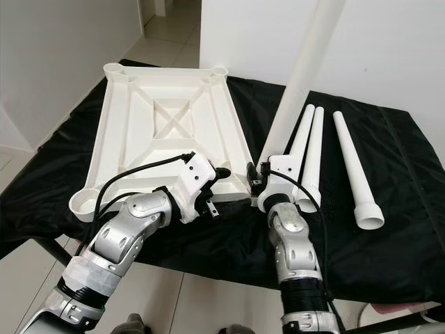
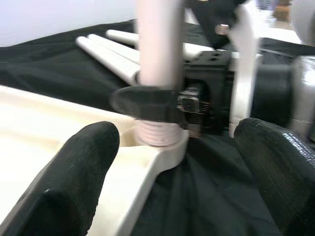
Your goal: Building children table
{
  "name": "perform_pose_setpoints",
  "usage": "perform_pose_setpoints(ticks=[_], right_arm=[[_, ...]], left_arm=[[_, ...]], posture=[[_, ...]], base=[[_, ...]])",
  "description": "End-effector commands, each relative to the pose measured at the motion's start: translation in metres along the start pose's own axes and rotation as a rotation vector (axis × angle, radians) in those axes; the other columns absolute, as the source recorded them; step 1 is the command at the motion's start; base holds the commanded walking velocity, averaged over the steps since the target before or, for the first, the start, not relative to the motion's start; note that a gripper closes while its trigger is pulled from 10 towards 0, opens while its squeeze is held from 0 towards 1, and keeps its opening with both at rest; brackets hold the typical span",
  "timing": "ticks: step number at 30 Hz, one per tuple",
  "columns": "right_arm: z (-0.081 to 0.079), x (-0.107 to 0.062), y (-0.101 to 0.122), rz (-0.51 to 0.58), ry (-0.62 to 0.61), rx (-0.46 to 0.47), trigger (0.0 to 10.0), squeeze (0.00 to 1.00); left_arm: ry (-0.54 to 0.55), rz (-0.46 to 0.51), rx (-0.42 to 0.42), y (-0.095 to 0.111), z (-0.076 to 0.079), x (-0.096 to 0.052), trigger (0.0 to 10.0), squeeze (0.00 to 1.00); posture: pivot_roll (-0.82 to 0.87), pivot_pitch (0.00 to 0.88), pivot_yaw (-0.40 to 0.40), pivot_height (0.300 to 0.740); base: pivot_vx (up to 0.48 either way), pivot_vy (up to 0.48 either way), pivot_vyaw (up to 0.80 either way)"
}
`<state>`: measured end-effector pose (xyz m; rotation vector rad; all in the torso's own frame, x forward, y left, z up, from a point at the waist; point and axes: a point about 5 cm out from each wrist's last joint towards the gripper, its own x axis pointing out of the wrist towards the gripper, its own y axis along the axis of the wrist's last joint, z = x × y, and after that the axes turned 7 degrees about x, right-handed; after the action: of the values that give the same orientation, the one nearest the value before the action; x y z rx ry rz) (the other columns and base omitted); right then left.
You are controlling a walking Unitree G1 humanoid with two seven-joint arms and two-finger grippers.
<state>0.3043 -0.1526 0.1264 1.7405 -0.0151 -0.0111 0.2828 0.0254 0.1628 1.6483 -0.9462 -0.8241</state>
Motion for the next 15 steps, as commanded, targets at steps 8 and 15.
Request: perform_pose_setpoints(ticks=[8,15], right_arm=[[-0.002,-0.003,-0.001,0.0,-0.083,0.018,10.0,0.0],[0.004,-0.015,0.007,0.067,-0.112,0.018,10.0,0.95]], left_arm=[[0.036,0.002,0.008,0.003,-0.007,0.001,10.0,0.0],[0.033,0.004,0.011,0.003,-0.009,0.0,10.0,0.0]], posture=[[0.07,0.0,-0.068,0.74],[0.07,0.0,-0.07,0.74]], base=[[0.0,0.0,0.0],[0.0,0.0,0.0]])
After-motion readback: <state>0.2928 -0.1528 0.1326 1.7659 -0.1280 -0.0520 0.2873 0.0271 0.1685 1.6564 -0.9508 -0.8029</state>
